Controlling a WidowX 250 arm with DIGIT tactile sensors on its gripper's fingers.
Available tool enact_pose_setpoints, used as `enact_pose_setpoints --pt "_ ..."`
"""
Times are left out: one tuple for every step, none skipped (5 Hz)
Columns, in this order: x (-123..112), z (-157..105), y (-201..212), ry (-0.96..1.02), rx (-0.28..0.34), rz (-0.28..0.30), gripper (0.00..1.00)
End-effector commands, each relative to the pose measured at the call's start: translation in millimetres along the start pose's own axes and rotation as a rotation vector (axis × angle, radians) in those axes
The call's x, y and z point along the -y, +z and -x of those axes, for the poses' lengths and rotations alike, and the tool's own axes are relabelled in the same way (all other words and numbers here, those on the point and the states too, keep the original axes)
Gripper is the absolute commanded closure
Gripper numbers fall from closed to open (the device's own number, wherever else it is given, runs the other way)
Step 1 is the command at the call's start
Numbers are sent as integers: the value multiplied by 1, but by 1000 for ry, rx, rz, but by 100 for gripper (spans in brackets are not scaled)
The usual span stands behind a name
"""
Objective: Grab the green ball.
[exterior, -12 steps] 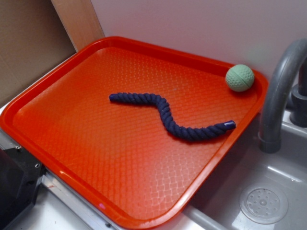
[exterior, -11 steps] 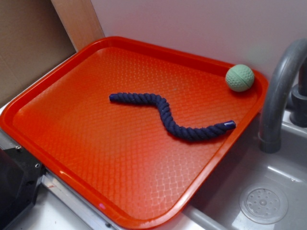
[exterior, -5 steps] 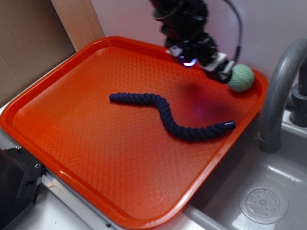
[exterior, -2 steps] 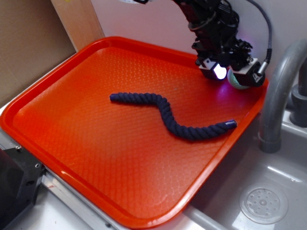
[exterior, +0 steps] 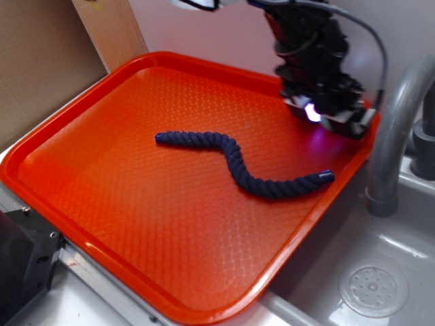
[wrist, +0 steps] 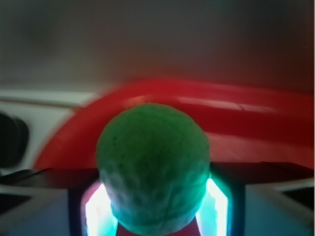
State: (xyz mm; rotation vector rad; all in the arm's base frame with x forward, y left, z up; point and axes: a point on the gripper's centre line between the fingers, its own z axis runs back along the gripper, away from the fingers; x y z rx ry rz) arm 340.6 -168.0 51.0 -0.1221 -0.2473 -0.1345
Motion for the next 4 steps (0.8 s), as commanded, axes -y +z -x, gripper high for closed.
enact_pose_setpoints --pt "-56 16 148 198 -66 -154 100" --pt "-90 56 189 272 -129 -231 100" --pt "-100 90 201 251 -140 -183 100" --pt "-105 96 199 251 -151 -205 100"
